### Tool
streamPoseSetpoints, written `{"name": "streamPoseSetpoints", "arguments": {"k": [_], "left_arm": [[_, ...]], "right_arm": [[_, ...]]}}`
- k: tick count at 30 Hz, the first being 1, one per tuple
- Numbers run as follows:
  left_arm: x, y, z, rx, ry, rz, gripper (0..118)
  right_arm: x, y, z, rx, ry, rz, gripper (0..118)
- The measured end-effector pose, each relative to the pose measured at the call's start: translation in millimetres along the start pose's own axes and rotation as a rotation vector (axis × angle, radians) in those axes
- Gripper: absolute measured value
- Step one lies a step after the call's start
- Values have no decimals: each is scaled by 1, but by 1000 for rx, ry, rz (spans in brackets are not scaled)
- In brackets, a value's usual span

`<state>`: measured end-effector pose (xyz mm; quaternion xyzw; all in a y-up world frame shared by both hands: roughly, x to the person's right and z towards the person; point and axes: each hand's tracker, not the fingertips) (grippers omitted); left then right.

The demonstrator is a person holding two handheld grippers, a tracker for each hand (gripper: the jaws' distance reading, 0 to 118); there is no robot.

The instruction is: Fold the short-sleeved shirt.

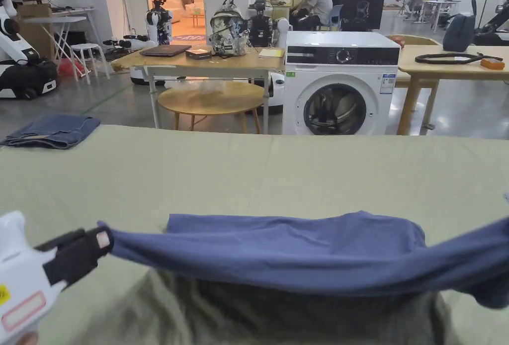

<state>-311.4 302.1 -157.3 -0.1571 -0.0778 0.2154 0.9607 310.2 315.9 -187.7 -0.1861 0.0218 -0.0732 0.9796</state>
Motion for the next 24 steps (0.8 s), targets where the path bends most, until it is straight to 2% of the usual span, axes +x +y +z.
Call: {"name": "streamPoseSetpoints", "arguments": {"k": [2, 5, 6, 7, 9, 10, 11, 12, 13, 14, 15, 17, 20, 22, 24], "left_arm": [[-13, -36, 25, -1, 6, 21, 0], [-24, -79, 63, -59, 53, 93, 0], [-13, -91, 75, -125, 83, 94, 0], [-12, -104, 85, -125, 134, 55, 0], [-14, -125, 90, -221, 149, 0, 0], [-35, -144, 89, -253, 166, 1, 0], [-38, -153, 89, -272, 186, 4, 2], [-43, -160, 88, -302, 158, 16, 22], [-45, -166, 87, -294, 168, 1, 42], [-45, -165, 89, -307, 187, -9, 45], [-47, -167, 89, -328, 200, -17, 46], [-47, -169, 93, -316, 255, -55, 46], [-33, -155, 105, -252, 259, -112, 47], [-19, -138, 113, -189, 258, -160, 47], [-1, -119, 117, -124, 246, -202, 47]], "right_arm": [[6, -47, 28, -59, -1, -74, 0], [12, -116, 68, -141, -104, -143, 0], [15, -134, 78, -163, -124, -191, 0], [18, -148, 87, -202, -112, -221, 0], [21, -171, 100, -238, -150, -252, 0], [23, -179, 102, -257, -139, -261, 0], [24, -186, 103, -273, -158, -255, 2], [25, -191, 103, -273, -180, -259, 14], [22, -196, 103, -268, -175, -265, 34], [22, -200, 103, -270, -173, -264, 41], [22, -205, 103, -286, -177, -246, 49], [20, -210, 106, -314, -185, -155, 61], [15, -206, 117, -261, -208, -142, 60], [2, -186, 131, -166, -167, -129, 60], [-12, -164, 133, -102, -141, -84, 60]]}}
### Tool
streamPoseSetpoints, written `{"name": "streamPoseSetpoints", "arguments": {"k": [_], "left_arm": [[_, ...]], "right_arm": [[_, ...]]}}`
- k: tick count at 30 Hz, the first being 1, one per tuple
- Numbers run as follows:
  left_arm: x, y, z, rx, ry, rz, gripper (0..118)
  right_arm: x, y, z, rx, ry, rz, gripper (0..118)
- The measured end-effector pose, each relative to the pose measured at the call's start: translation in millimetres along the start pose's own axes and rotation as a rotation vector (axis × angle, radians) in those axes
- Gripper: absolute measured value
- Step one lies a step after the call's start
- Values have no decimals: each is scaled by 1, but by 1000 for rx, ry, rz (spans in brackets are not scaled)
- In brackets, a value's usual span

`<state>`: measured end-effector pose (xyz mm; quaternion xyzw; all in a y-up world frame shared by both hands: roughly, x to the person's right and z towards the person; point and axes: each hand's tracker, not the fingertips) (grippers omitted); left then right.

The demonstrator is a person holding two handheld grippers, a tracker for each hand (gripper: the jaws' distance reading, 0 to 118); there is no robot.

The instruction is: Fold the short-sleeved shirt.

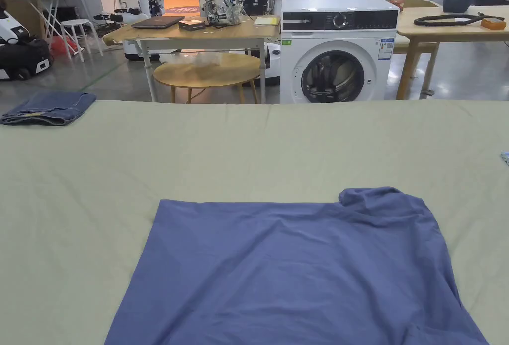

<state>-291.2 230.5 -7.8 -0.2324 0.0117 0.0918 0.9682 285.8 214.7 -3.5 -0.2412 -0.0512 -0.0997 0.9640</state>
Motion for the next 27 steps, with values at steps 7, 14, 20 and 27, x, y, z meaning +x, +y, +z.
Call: {"name": "streamPoseSetpoints", "arguments": {"k": [7, 14, 20, 27], "left_arm": [[66, 72, 23, 266, -128, -103, 47], [108, 88, 14, 322, -218, -172, 0], [100, 87, 10, 275, -204, -153, 0], [24, 42, 2, 43, -78, -129, 57]], "right_arm": [[-57, 66, 7, 209, 131, 129, 60], [-86, 76, -16, 229, 210, 192, 0], [-90, 72, -26, 202, 224, 206, 0], [-75, 50, -27, 133, 226, 162, 0]]}}
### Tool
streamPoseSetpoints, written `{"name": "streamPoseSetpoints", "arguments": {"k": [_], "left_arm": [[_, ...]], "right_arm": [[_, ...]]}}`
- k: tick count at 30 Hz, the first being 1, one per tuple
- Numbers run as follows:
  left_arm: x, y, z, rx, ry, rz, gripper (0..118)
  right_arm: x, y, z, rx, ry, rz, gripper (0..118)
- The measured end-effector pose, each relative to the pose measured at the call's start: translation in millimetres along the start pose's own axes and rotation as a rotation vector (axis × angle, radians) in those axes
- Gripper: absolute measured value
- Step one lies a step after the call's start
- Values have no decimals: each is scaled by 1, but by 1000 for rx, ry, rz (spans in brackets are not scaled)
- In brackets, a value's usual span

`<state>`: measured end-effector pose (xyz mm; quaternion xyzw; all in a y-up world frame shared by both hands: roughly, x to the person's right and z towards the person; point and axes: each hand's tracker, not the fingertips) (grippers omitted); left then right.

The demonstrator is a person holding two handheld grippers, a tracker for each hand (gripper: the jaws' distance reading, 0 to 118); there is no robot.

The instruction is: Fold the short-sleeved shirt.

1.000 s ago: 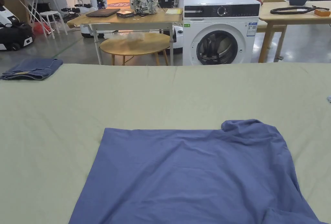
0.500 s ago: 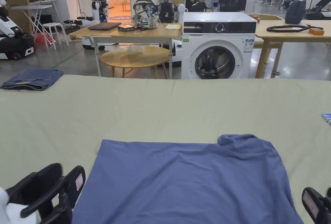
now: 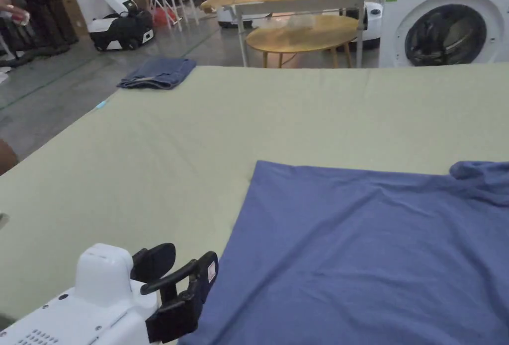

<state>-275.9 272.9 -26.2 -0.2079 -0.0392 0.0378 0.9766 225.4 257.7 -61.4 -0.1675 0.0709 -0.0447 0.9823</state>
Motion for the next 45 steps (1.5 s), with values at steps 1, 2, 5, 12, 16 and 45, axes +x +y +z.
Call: {"name": "streamPoseSetpoints", "arguments": {"k": [1, 2, 5, 12, 16, 45], "left_arm": [[-7, -14, -3, -61, 13, -14, 60], [-13, -29, -7, -125, 22, -10, 60], [-28, -72, -27, -264, 27, 48, 60], [-50, -127, -87, -434, 21, 159, 3], [-35, -127, -86, -416, 43, 68, 2], [-57, 18, -105, -162, -118, 229, 2]], "right_arm": [[3, -5, 0, -23, -7, -8, 0], [3, -10, 0, -41, -15, -13, 0], [8, -21, -1, -87, -31, -29, 0], [19, -30, 6, -141, -69, -59, 0], [25, -36, 25, -161, -154, -81, 0], [90, -6, -67, -223, -153, -38, 2]]}}
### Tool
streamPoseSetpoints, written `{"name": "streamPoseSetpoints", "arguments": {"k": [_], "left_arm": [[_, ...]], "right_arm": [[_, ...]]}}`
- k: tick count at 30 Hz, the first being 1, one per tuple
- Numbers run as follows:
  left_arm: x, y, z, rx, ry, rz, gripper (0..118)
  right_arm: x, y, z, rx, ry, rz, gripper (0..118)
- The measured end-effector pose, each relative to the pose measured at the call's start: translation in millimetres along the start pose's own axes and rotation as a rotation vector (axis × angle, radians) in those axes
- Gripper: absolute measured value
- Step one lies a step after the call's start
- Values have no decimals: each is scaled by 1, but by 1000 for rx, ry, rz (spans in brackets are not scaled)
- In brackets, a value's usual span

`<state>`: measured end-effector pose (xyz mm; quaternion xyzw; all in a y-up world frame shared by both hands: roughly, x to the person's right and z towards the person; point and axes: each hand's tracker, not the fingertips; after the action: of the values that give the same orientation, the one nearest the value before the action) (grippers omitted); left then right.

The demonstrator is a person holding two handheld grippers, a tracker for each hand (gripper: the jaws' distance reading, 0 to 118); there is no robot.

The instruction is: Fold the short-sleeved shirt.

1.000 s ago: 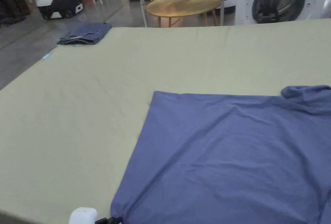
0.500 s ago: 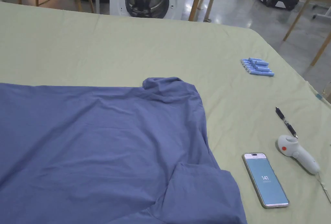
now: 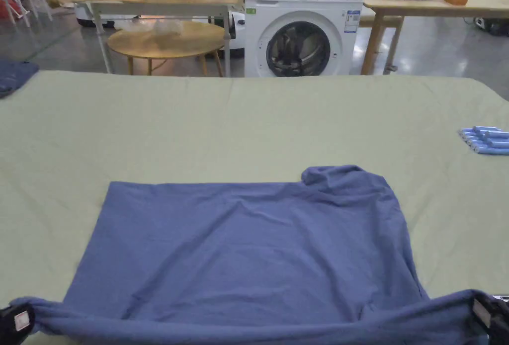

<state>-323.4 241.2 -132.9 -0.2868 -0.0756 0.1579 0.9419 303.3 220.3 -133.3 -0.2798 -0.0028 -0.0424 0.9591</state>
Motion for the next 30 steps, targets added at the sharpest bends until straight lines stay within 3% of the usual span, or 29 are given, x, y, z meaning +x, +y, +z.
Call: {"name": "streamPoseSetpoints", "arguments": {"k": [6, 10, 11, 12, 14, 16, 18, 22, 25, 26, 27, 28, 30], "left_arm": [[-23, 67, -110, -113, 20, -40, 2], [-38, 73, -176, -197, 122, -51, 9], [-39, 72, -185, -192, 105, -44, 29], [-38, 69, -188, -172, 124, -37, 56], [-23, 66, -179, -126, 157, -54, 56], [-18, 69, -163, -85, 82, -40, 55], [-1, 68, -133, -46, -4, -33, 55], [30, 58, -75, 95, 10, -188, 55], [57, 30, -29, 188, -17, -218, 52], [61, 16, -16, 191, -8, -218, 41], [69, 2, -8, 193, 1, -220, 13], [75, -11, -1, 185, 6, -222, 0], [91, -39, 12, 168, 10, -211, 0]], "right_arm": [[2, 63, -121, -93, 1, -5, 3], [0, 66, -178, -175, -59, -24, 19], [-2, 64, -186, -181, -85, -26, 38], [-3, 61, -192, -176, -121, -26, 51], [3, 56, -196, -160, -104, -61, 51], [5, 56, -187, -131, -91, -72, 51], [2, 60, -161, -59, -52, -63, 51], [-3, 53, -112, 65, 29, -19, 48], [-30, 35, -39, 114, 64, -37, 46], [-34, 22, -27, 117, 80, -48, 34], [-40, 8, -16, 111, 95, -57, 7], [-44, -4, -6, 110, 100, -58, 0], [-61, -30, 11, 104, 78, -35, 0]]}}
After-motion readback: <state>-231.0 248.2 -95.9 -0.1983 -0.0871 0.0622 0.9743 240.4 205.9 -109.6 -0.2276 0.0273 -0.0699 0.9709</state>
